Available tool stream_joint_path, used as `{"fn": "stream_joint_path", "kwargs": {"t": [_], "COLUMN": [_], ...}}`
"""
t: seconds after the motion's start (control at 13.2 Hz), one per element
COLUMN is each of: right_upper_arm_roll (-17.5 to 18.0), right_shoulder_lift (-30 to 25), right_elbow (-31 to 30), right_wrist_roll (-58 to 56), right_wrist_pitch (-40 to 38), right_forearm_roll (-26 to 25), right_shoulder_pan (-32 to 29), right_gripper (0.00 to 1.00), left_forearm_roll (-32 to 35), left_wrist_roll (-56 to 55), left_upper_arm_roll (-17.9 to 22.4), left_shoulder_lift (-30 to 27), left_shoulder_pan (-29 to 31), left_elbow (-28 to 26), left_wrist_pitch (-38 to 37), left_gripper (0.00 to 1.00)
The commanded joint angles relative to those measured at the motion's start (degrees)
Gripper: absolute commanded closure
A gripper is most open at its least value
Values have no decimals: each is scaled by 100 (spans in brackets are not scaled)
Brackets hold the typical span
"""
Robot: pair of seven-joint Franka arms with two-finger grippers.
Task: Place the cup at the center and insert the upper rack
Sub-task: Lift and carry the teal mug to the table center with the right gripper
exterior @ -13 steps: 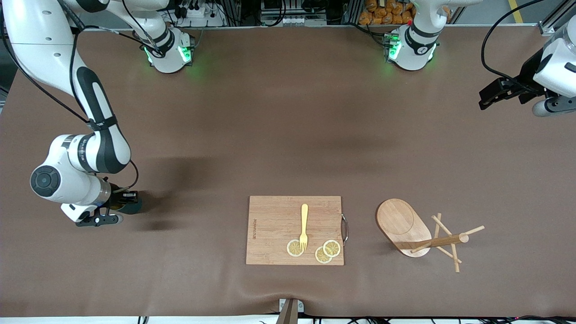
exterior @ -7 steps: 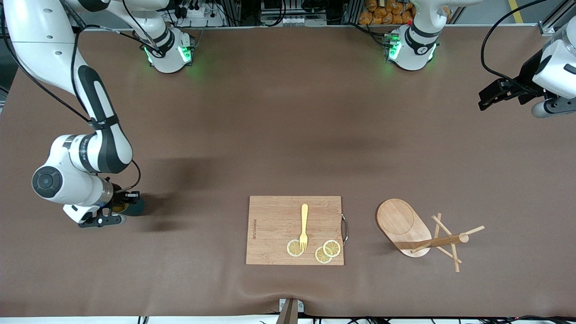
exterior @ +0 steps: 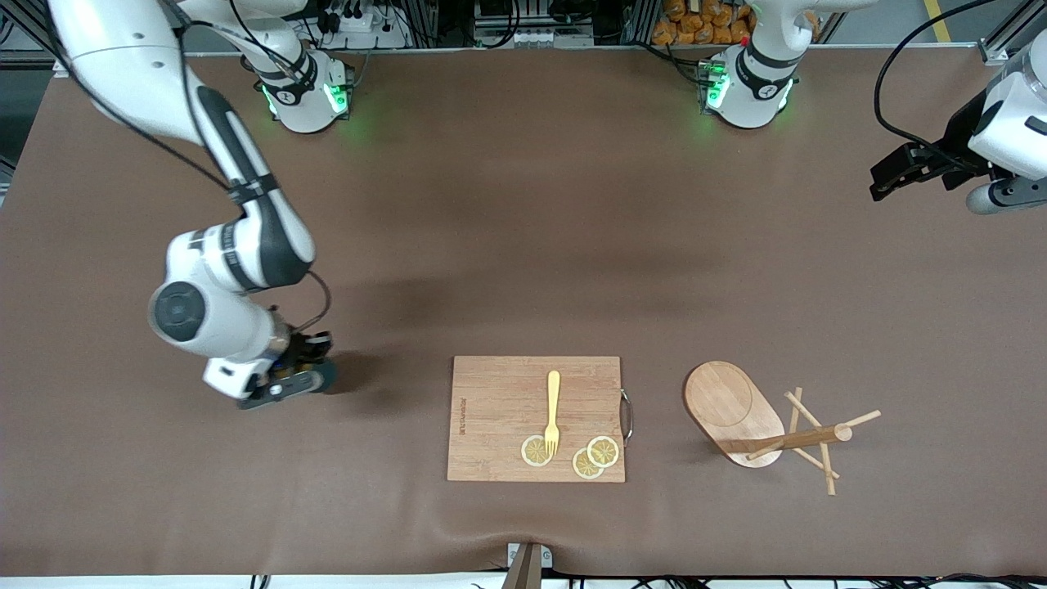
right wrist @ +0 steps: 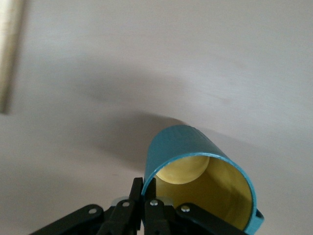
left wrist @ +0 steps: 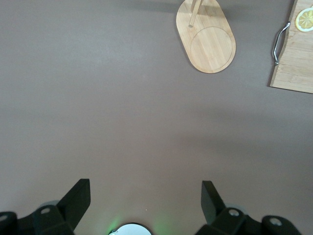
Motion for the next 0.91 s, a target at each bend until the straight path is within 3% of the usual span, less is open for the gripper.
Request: {"fn": "stream_joint_path", "kwargs": {"t": [0.0,0.84], "right_upper_arm_roll": [-28,-19], "right_shoulder_lift": [-213,-204], "right_elbow": [-67,232], "right_wrist_roll": [43,2352], "right_wrist_pitch": [-52,-61], "right_forearm_roll": [-11,-2], "right_shoulder_pan": [541,2862], "right_gripper": [100,100], "left_forearm_roll": [112,121], "left_wrist_roll": [90,99], "left_upper_arm_roll": [-17,-26], "left_shoulder_lift": [52,96], "left_shoulder_pan": [23,23], "left_elbow": [46,55], "left_wrist_pitch": [-2,25], "left_gripper": [0,0]}}
